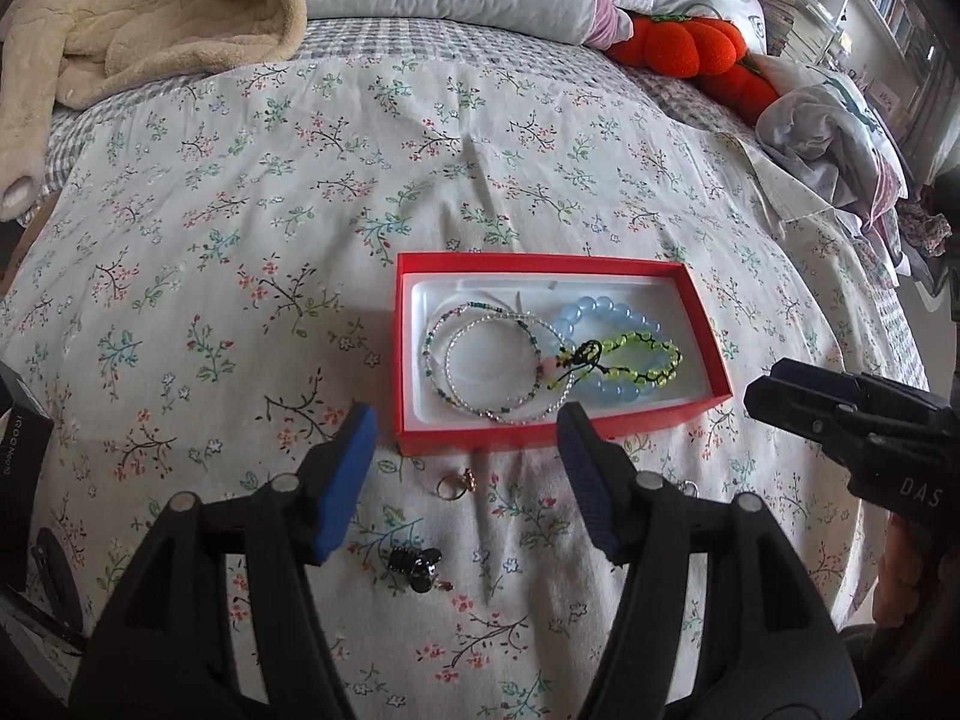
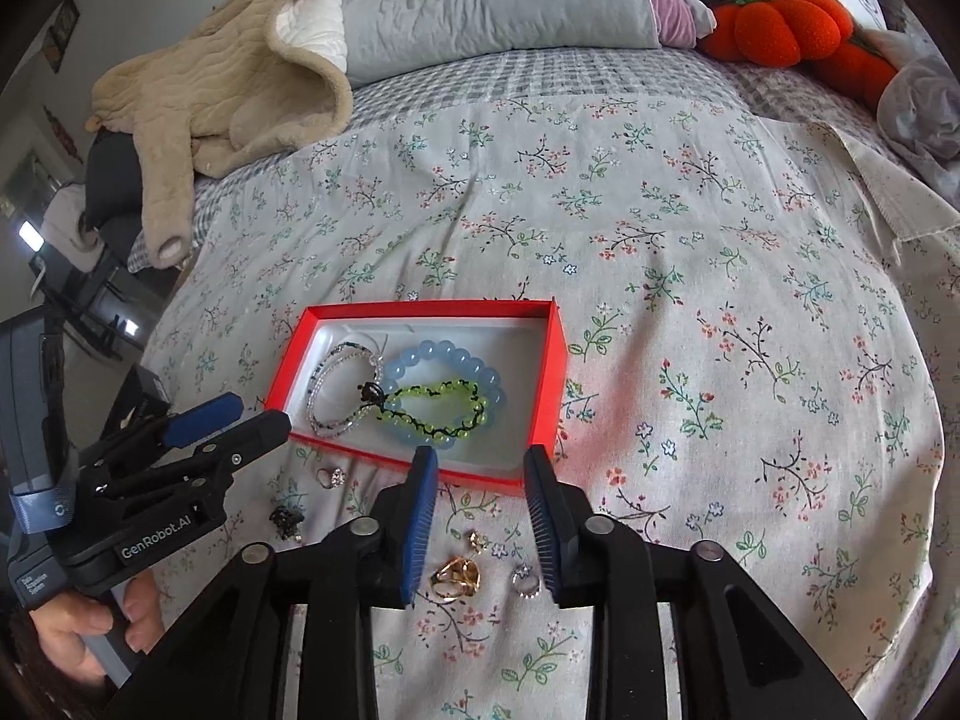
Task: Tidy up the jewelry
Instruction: 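Move both grippers toward the black hair clip and gold rings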
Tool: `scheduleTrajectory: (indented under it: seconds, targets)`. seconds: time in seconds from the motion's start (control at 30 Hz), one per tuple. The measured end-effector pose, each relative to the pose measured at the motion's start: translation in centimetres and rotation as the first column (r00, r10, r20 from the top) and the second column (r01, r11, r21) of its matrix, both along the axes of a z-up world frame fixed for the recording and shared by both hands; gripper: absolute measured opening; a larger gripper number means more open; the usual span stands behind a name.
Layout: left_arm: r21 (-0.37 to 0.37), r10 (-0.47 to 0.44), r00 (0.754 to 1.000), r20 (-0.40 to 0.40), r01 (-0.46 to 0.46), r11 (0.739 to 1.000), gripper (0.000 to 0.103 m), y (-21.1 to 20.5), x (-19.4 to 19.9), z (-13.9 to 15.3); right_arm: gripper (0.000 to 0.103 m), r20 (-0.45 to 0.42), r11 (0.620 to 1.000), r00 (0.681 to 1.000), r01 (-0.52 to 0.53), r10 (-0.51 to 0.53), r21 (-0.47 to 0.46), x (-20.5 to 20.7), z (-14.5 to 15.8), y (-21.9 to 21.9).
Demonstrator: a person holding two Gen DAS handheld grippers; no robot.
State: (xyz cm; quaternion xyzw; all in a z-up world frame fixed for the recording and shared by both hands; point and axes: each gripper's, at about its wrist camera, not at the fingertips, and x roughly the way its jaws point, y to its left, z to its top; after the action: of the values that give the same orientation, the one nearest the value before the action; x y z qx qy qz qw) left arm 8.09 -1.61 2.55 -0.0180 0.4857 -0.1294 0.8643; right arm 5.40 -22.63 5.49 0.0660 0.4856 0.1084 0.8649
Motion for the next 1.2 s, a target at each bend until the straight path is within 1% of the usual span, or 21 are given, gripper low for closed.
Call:
scheduleTrajectory:
  seconds: [0.03, 0.17, 0.23, 0.37, 0.43, 0.5, 0.63, 0.87, 1.0, 1.2]
  targets:
    - [0.004, -0.004, 1.0, 0.002, 0.004, 1.0, 0.067, 0.1, -0.3, 0.0, 0.051, 0.004, 1.0, 1.0, -0.001, 0.001, 0.0, -0.3, 0.1, -0.1]
    - [0.025, 0.004, 1.0, 0.0, -0.004, 1.0, 0.077, 1.0, -1.3, -0.4, 0.053, 0.012, 1.0, 1.0, -0.008, 0.009, -0.016, -1.5, 0.2, -0.4]
    - [0.031, 0.013, 1.0, 0.001, -0.013, 0.999, 0.078, 1.7, -1.8, -0.7, 0.059, 0.016, 0.999, 1.0, -0.014, 0.014, -0.03, -2.1, 0.0, -0.6]
    - [0.048, 0.027, 1.0, 0.008, -0.027, 0.998, 0.081, 2.9, -2.7, -1.4, 0.064, 0.016, 0.999, 1.0, -0.019, 0.02, -0.048, -3.0, -0.6, -0.8]
    - [0.061, 0.026, 1.0, 0.01, -0.026, 0.998, 0.081, 3.3, -3.1, -1.8, 0.069, 0.018, 0.998, 1.0, -0.017, 0.018, -0.054, -3.5, -1.0, -1.0]
    - [0.072, 0.019, 1.0, 0.014, -0.02, 0.997, 0.081, 3.5, -3.5, -2.3, 0.071, 0.021, 0.998, 1.0, -0.017, 0.018, -0.065, -3.9, -1.4, -1.2]
    - [0.065, 0.007, 1.0, 0.029, -0.009, 0.998, 0.081, 4.0, -4.2, -3.4, 0.074, 0.032, 0.997, 0.999, -0.011, 0.014, -0.081, -4.7, -2.2, -1.5]
    - [0.069, -0.029, 0.999, 0.038, 0.026, 0.997, 0.082, 4.4, -5.6, -5.6, 0.077, 0.041, 0.991, 0.999, -0.025, 0.03, -0.132, -6.2, -4.4, -1.3]
    - [0.074, -0.081, 0.996, 0.027, 0.079, 0.994, 0.082, 4.4, -6.3, -6.8, 0.077, 0.031, 0.985, 0.998, -0.045, 0.051, -0.165, -6.8, -5.5, -1.0]
    - [0.069, -0.111, 0.994, 0.022, 0.109, 0.992, 0.082, 4.1, -6.4, -7.5, 0.077, 0.015, 0.982, 0.998, -0.062, 0.065, -0.178, -7.2, -6.6, -0.4]
